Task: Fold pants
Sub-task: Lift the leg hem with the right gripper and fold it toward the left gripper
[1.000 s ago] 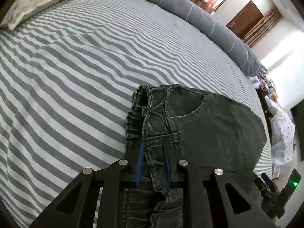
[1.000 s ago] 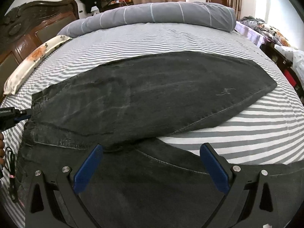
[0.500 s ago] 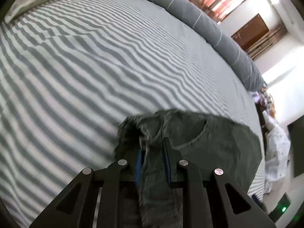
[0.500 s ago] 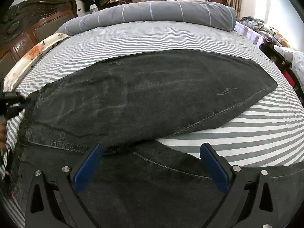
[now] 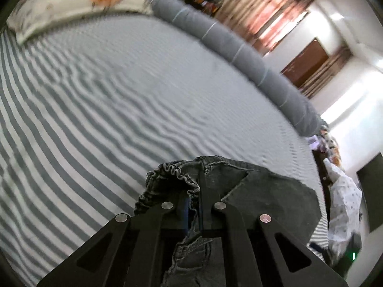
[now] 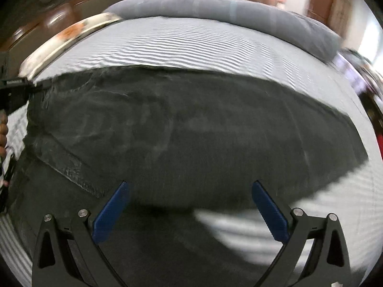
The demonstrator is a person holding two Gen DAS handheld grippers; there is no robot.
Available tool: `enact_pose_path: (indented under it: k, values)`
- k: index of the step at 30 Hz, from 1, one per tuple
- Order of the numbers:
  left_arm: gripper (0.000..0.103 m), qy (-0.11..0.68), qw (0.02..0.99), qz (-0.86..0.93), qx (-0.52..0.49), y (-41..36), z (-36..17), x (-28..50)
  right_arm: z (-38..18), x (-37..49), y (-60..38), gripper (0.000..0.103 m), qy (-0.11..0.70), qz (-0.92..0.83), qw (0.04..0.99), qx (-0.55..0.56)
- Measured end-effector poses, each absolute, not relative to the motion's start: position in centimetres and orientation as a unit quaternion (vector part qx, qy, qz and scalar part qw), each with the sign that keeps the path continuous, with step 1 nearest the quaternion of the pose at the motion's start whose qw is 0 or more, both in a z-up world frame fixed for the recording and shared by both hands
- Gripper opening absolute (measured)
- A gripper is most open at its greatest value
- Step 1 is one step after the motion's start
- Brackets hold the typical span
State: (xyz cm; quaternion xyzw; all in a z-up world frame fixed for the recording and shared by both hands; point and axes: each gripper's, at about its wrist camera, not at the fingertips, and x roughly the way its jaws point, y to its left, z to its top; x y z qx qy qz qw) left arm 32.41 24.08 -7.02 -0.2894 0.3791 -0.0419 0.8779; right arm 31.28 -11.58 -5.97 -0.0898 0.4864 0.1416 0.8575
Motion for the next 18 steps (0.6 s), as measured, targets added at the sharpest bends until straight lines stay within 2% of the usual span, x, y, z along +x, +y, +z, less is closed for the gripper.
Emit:
enact_pose_path:
  k: [10,13,18]
  values:
    - [0.005,0.317,0.906,-0.056,-0.274,22.8,-3.3,28.0,-1.4,43.1,-12.0,0.094,0.474,0.235,0.824,-0.204]
    - [0.005,0.304,0.914,-0.053,-0.262,22.3,-2.5,27.6,-1.4,46.1,-11.1,0.086,0.473,0.270,0.803,-0.243]
    - [0.005,0.299,0.921,-0.038,-0.248,21.7,-2.2,27.3,-3.0,49.4,-9.7,0.082,0.484,0.314,0.761,-0.297]
